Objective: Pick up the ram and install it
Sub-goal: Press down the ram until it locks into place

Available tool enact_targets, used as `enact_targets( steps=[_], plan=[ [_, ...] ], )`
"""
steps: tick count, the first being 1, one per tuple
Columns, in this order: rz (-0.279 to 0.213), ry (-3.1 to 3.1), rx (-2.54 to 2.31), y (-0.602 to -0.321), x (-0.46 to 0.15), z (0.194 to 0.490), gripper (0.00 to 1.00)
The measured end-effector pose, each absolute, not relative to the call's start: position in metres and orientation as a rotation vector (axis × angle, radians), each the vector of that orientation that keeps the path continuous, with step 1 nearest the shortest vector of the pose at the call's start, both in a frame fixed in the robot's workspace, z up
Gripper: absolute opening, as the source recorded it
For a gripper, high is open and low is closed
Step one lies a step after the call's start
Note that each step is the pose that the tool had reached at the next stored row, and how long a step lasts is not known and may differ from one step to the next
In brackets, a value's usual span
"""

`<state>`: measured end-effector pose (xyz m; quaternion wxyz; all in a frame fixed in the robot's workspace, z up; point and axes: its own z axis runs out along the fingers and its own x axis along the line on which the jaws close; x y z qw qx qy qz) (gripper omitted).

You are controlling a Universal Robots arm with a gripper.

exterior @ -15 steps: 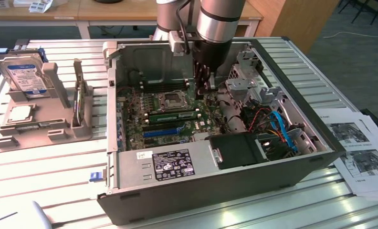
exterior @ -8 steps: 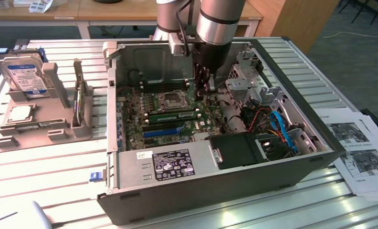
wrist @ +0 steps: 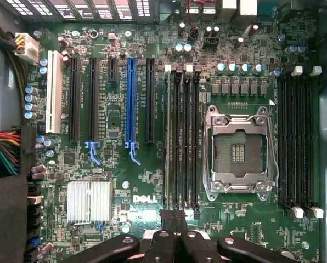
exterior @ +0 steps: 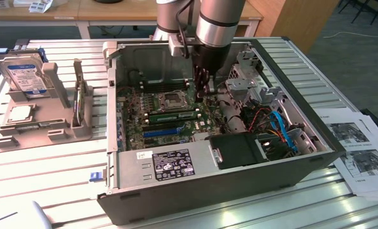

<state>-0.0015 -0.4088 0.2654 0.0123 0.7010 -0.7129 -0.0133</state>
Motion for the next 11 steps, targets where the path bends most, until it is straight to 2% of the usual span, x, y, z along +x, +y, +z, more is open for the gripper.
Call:
enact_targets(
  steps=[11],
  plan=[
    [-0.040, -2.225, 2.181, -0.4088, -0.0014, 0.2602, 0.10]
  ],
)
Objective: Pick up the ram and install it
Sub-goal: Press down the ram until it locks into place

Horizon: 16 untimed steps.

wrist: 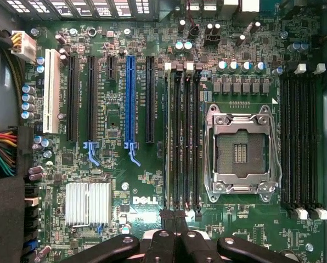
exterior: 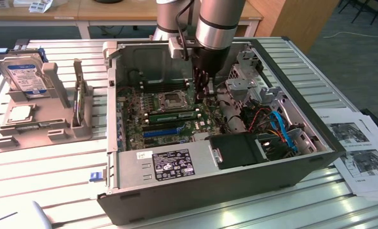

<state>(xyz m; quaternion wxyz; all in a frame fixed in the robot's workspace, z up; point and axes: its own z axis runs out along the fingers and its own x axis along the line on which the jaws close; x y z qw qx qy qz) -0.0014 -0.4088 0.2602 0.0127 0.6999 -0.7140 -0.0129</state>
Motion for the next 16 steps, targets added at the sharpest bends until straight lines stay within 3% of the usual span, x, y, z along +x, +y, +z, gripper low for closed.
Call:
enact_targets(
  steps=[16],
  plan=[
    [-0.039, -2.233, 2.173, -0.4088, -0.0015, 0.2523, 0.10]
  ],
)
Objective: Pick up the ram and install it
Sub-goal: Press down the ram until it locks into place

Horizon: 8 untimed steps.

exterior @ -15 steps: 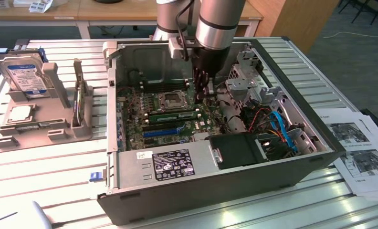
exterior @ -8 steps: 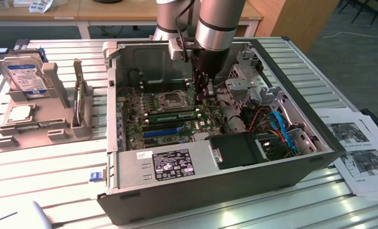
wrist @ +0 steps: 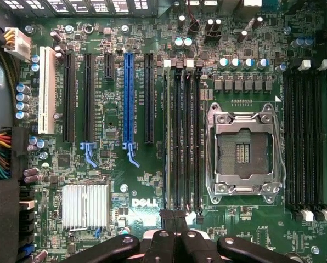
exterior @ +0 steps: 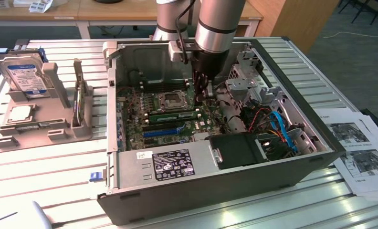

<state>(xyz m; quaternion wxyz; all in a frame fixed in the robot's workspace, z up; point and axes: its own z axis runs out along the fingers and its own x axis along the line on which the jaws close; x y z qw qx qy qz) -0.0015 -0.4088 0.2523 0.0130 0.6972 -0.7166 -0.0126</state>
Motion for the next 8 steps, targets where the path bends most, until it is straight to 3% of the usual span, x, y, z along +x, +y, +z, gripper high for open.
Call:
enact_targets(
  steps=[8],
  plan=[
    [-0.038, -2.236, 2.167, -0.4088, -0.0015, 0.2473, 0.10]
  ],
)
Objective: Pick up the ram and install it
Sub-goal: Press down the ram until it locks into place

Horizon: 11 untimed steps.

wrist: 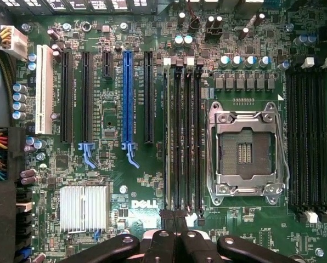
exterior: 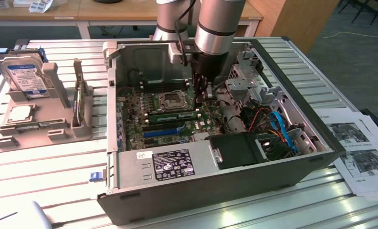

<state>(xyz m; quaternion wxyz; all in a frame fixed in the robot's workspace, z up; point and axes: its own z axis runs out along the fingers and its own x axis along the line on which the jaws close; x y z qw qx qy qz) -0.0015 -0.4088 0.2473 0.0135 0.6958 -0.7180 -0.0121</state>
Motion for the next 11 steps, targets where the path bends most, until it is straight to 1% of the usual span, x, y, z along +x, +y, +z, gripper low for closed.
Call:
enact_targets(
  steps=[11],
  plan=[
    [-0.036, -2.244, 2.159, -0.4088, -0.0015, 0.2404, 0.10]
  ],
)
